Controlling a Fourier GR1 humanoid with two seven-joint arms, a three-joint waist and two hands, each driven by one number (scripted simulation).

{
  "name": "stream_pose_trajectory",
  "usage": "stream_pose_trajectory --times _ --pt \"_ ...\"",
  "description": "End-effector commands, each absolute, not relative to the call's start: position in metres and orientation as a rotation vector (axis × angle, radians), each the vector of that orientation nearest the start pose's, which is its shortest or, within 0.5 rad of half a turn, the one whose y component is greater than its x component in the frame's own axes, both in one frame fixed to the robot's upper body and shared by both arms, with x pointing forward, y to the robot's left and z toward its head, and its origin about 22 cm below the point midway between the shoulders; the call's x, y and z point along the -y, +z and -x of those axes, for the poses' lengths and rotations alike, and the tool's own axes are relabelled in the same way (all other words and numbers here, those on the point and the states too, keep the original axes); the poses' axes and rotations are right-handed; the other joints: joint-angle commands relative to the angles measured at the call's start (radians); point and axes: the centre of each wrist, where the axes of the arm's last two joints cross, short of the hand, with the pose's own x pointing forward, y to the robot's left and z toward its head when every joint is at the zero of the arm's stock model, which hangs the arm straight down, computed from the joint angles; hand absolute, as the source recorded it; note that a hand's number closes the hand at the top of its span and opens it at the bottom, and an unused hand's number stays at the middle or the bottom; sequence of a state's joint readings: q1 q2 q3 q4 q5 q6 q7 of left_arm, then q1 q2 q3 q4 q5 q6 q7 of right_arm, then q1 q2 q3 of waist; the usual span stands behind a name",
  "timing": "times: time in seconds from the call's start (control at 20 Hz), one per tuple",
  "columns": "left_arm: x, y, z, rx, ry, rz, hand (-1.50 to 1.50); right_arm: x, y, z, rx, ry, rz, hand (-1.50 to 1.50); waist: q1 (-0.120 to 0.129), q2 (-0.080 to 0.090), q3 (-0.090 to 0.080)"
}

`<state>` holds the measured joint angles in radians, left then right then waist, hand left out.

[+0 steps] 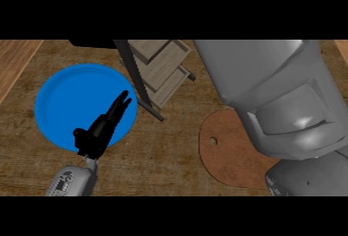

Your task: Pick the lemon from the cutting board and place it in the tiered basket

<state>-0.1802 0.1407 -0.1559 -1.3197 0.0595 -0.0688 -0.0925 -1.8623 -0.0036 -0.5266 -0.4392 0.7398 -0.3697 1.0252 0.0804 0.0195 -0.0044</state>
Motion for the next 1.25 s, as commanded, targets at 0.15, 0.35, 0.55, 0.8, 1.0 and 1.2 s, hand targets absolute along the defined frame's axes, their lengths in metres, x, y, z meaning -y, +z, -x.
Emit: stream_pose_trajectory --times 0.15,0.35,0.55,0.8,1.0,1.2 --pt "-0.225 -0.023 -0.271 1.540 -0.262 0.095 0.00 -0.019 0.419 -0.402 1.322 -0.197 0.611 -1.50 -0.043 -0.016 0.000" --pt "-0.241 -0.021 -0.266 1.520 -0.239 0.087 0.00 0.026 0.432 -0.417 1.362 -0.347 0.817 -1.50 -0.069 -0.025 0.001" --pt "-0.242 -0.018 -0.274 1.520 -0.220 0.057 0.00 0.040 0.453 -0.410 1.433 -0.461 0.877 -1.50 -0.101 -0.034 0.003" --pt "-0.247 -0.038 -0.252 1.491 -0.181 0.045 0.00 0.070 0.475 -0.398 1.523 -0.588 0.826 -1.50 -0.135 -0.052 0.006" --pt "-0.259 -0.025 -0.257 1.498 -0.171 0.012 0.00 0.108 0.469 -0.400 1.519 -0.595 0.827 -1.50 -0.159 -0.062 0.010" --pt "-0.265 -0.030 -0.254 1.474 -0.122 -0.012 0.00 0.142 0.485 -0.385 1.511 -0.538 0.811 -1.50 -0.189 -0.074 0.011"
